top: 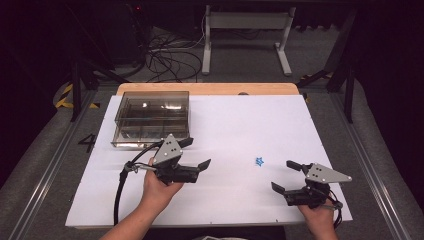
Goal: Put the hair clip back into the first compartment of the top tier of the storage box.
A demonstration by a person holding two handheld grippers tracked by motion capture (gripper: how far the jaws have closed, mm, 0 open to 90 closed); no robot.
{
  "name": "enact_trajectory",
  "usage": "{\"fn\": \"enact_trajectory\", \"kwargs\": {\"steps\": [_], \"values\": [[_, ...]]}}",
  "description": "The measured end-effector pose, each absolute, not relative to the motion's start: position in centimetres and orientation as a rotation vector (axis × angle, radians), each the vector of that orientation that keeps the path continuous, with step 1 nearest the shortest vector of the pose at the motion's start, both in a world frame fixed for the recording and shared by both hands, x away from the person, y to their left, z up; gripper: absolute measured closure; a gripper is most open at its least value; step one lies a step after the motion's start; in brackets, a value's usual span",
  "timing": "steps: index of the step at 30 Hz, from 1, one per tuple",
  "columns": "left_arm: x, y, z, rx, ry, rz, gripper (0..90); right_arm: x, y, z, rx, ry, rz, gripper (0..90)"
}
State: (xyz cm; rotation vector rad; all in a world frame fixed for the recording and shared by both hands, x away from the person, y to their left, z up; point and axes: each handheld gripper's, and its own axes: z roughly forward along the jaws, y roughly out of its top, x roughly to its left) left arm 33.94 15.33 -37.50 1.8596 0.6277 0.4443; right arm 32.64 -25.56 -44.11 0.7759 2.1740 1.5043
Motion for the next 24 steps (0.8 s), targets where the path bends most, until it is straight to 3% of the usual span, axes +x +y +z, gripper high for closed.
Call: {"fn": "enact_trajectory", "kwargs": {"steps": [24], "values": [[37.2, 9.5, -39.7, 1.935, 0.599, 0.330, 26.7, 32.6, -26.0, -44.1, 0.777, 2.171, 1.516, 8.8]]}}
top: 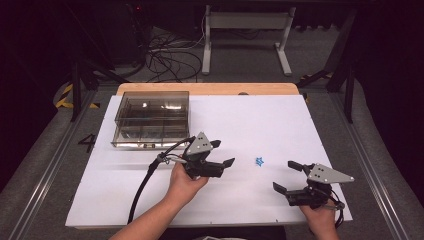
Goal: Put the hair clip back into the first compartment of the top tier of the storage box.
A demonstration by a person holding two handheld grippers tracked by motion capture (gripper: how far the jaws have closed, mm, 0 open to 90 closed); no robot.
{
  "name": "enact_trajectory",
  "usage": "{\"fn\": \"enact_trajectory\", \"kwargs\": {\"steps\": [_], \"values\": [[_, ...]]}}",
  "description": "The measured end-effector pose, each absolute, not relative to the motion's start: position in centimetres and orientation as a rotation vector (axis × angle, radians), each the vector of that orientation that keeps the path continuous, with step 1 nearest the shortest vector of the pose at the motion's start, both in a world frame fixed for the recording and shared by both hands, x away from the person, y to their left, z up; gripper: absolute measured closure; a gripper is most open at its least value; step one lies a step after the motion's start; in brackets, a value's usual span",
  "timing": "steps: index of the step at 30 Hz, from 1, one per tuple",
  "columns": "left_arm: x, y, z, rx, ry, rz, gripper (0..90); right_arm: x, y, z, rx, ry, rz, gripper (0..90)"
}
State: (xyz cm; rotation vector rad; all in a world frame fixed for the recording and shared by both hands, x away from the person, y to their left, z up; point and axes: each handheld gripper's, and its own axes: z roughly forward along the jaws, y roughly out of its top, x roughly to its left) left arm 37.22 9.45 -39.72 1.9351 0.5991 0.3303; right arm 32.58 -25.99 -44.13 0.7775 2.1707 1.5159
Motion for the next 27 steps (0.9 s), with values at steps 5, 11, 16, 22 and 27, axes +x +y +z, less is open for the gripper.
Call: {"fn": "enact_trajectory", "kwargs": {"steps": [5, 11, 16, 22, 27], "values": [[38.3, 8.5, -40.6, 1.948, 0.606, 0.308, 27.6, 32.6, -26.1, -44.1, 0.781, 2.169, 1.517, 8.9], [39.3, 7.5, -41.5, 1.955, 0.628, 0.284, 28.5, 32.6, -26.1, -44.1, 0.779, 2.172, 1.518, 8.9], [39.6, 6.5, -41.9, 1.973, 0.637, 0.286, 30.1, 32.7, -26.1, -44.2, 0.776, 2.176, 1.523, 9.1], [39.7, 5.3, -42.1, 1.998, 0.640, 0.268, 30.5, 32.7, -26.1, -44.2, 0.777, 2.176, 1.527, 9.1], [39.8, 4.6, -42.5, 2.009, 0.647, 0.254, 30.9, 32.7, -26.1, -44.2, 0.776, 2.178, 1.529, 9.1]]}}
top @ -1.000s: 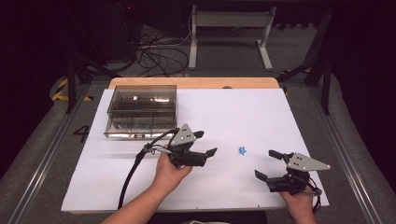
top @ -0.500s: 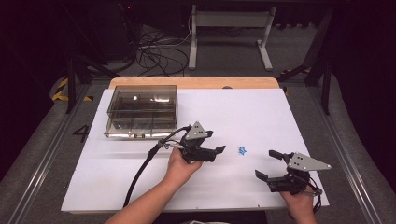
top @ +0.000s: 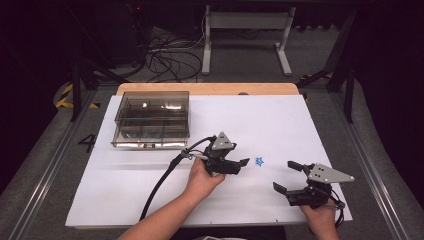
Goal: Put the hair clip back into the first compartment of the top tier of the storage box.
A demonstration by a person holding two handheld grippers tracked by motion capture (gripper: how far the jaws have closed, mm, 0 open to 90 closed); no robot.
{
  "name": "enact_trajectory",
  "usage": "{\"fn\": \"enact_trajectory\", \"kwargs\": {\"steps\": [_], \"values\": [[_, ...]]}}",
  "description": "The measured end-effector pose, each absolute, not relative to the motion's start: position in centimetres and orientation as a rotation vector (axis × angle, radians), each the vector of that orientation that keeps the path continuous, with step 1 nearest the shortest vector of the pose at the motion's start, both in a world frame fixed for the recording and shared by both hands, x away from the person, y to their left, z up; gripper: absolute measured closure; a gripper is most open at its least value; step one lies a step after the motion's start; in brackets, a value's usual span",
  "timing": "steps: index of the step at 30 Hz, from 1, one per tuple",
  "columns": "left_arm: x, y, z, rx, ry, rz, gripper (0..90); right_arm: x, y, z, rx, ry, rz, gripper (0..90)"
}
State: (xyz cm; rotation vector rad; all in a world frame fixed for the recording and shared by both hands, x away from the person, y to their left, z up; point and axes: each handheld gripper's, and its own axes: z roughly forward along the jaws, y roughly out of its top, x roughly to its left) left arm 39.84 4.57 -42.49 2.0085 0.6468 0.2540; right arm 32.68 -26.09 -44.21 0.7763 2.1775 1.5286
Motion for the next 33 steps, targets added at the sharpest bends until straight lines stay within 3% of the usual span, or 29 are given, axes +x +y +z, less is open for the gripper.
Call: {"fn": "enact_trajectory", "kwargs": {"steps": [33], "values": [[41.5, 0.5, -45.5, 2.056, 0.681, 0.234, 36.9, 32.7, -26.3, -44.3, 0.780, 2.182, 1.533, 9.4]]}}
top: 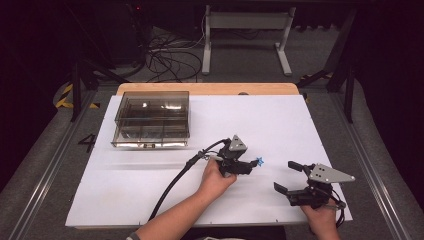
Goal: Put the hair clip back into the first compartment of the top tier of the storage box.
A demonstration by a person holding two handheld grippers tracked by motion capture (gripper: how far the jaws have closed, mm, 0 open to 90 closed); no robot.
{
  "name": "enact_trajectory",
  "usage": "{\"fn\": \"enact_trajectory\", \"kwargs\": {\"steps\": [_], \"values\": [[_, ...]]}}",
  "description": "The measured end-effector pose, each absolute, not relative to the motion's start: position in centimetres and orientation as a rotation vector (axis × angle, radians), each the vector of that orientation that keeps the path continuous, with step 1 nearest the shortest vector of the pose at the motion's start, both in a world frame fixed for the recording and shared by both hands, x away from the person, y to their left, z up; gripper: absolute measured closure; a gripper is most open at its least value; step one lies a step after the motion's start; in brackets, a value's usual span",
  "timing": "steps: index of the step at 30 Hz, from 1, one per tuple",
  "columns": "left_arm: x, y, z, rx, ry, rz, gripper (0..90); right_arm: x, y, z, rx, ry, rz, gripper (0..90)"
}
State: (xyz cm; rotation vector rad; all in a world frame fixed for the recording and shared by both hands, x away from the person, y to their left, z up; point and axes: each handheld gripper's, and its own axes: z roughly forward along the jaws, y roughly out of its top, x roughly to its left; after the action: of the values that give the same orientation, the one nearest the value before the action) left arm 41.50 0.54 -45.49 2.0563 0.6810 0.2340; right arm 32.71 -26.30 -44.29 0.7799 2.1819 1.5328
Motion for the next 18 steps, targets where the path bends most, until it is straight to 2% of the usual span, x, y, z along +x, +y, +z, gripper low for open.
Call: {"fn": "enact_trajectory", "kwargs": {"steps": [18], "values": [[41.9, -1.2, -46.1, 2.073, 0.710, 0.241, 43.9, 32.8, -26.3, -44.4, 0.778, 2.191, 1.528, 9.6]]}}
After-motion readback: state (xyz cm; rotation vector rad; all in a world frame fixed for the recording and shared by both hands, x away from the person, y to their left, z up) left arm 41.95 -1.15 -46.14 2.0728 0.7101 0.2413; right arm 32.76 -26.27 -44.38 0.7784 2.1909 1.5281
